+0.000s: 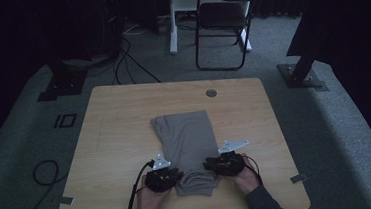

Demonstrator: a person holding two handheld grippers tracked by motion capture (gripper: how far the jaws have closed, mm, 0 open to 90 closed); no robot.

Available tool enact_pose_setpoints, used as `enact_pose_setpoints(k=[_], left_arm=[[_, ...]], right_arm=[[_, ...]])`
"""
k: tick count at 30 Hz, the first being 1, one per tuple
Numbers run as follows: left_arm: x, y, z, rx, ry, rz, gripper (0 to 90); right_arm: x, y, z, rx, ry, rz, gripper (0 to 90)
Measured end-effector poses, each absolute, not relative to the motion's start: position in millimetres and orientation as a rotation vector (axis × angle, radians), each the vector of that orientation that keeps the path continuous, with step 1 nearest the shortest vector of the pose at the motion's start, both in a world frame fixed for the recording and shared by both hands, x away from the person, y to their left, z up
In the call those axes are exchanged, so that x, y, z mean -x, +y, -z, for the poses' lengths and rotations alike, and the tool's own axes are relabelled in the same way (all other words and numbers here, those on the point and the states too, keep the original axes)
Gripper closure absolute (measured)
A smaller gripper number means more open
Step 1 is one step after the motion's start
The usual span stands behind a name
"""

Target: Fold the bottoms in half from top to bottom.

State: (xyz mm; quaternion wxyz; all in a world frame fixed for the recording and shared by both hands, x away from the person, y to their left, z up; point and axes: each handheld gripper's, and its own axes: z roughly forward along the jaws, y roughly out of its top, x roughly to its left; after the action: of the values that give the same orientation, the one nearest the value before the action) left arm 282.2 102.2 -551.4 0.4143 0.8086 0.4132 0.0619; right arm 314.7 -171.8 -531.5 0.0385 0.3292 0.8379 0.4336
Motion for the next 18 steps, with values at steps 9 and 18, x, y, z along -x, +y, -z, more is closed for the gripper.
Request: enact_pose_setpoints(k=[9,18], left_arm=[[-269.6,102.3,548.0,-2.05,1.003,-0.152,69.7],[-320.0,116.4,523.6,-1.958,1.073,-0.352,63.3]], right_arm=[[-292.4,-166.7,540.0,-0.943,2.655,-1.283,66.4],[-353.6,-152.3,530.7,-0.976,2.443,-1.183,53.7]])
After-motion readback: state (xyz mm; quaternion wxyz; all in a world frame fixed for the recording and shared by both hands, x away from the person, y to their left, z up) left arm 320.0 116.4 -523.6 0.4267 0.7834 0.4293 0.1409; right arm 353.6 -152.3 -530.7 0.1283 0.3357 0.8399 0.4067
